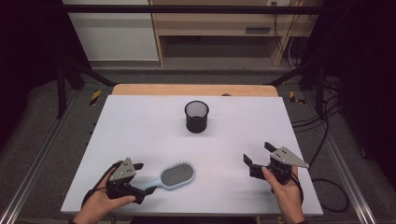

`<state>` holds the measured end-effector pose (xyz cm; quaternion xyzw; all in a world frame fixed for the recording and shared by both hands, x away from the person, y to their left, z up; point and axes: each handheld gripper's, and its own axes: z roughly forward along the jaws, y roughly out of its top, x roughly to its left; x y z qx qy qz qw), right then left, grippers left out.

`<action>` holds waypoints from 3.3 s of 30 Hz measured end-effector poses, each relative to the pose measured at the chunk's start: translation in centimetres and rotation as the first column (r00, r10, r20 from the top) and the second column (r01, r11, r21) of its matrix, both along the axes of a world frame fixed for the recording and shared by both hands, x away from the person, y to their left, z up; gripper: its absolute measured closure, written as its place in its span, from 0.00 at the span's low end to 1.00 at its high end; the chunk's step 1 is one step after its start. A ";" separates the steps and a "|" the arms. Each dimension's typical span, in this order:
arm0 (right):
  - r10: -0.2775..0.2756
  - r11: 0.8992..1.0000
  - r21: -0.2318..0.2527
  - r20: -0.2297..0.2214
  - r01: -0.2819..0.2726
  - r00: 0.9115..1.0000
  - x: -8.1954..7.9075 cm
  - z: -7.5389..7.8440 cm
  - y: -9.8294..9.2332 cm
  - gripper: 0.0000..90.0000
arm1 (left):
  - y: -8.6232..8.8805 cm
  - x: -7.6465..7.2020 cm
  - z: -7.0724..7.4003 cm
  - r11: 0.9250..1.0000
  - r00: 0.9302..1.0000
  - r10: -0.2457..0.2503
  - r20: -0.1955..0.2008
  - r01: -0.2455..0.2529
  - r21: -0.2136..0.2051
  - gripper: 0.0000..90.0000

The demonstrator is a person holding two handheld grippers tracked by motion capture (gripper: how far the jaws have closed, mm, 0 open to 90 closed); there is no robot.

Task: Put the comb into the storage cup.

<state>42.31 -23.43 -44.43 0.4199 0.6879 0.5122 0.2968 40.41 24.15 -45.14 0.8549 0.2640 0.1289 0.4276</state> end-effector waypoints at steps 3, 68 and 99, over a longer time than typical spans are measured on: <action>-0.006 1.000 0.009 -0.005 0.006 1.000 -0.1 -0.1 -0.1 0.08 | 0.0 -0.1 -0.1 1.000 1.000 -0.018 -0.009 0.019 0.012 0.08; -0.037 0.999 0.035 -0.032 0.039 0.999 0.0 -0.1 -0.9 0.09 | -3.9 0.8 -1.4 0.955 0.991 -0.080 -0.110 0.108 0.277 0.77; 0.054 0.996 0.072 -0.057 -0.050 0.997 -0.4 0.1 1.4 0.07 | -9.0 2.0 4.2 1.000 0.983 -0.004 0.185 -0.002 0.030 0.77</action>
